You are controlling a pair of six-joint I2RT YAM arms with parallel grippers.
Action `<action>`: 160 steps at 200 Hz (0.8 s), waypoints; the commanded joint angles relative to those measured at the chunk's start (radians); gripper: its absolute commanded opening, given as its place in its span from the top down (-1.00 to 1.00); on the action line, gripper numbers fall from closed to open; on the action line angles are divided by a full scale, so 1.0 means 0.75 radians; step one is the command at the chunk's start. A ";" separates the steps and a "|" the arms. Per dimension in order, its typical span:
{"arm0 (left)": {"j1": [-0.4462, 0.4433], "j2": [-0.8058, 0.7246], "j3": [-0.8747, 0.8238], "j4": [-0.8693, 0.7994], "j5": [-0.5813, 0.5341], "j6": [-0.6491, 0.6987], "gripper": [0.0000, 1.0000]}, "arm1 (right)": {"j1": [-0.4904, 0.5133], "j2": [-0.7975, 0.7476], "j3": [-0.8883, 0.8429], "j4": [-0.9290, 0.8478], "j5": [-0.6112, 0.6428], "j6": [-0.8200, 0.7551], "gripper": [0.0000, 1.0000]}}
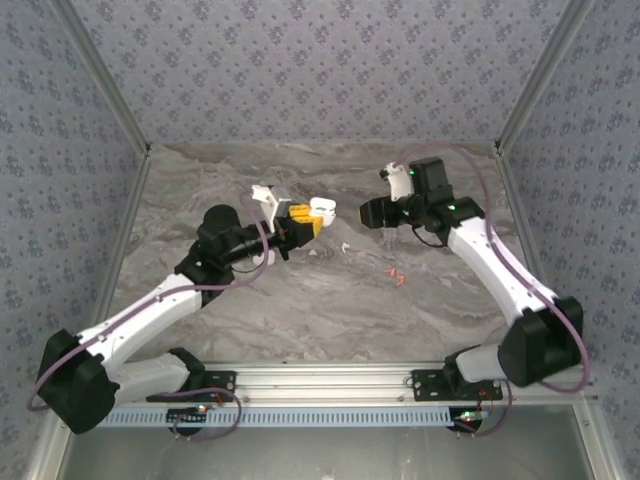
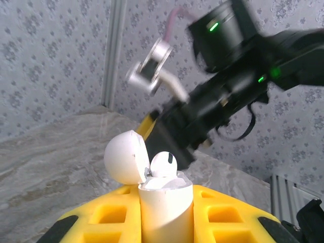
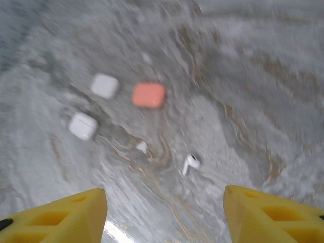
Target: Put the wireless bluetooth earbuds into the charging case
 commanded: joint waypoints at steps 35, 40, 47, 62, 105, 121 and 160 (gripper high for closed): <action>-0.007 -0.088 -0.042 -0.063 -0.075 0.065 1.00 | 0.111 0.425 0.145 -0.083 0.175 -0.061 -0.22; -0.007 -0.088 -0.041 -0.062 -0.075 0.065 1.00 | 0.118 0.464 0.164 -0.080 0.178 -0.087 -0.22; -0.007 -0.089 -0.041 -0.065 -0.075 0.062 1.00 | 0.128 0.514 0.189 -0.076 0.176 -0.122 -0.22; -0.007 -0.090 -0.041 -0.067 -0.071 0.063 1.00 | 0.139 0.620 0.251 -0.079 0.159 -0.168 -0.21; -0.007 -0.094 -0.051 -0.064 -0.069 0.050 1.00 | 0.178 0.822 0.377 -0.088 0.148 -0.230 -0.05; -0.007 -0.094 -0.053 -0.064 -0.069 0.047 1.00 | 0.185 0.870 0.410 -0.094 0.143 -0.231 -0.03; -0.007 -0.094 -0.059 -0.063 -0.069 0.043 1.00 | 0.212 0.946 0.456 -0.128 0.140 -0.250 0.01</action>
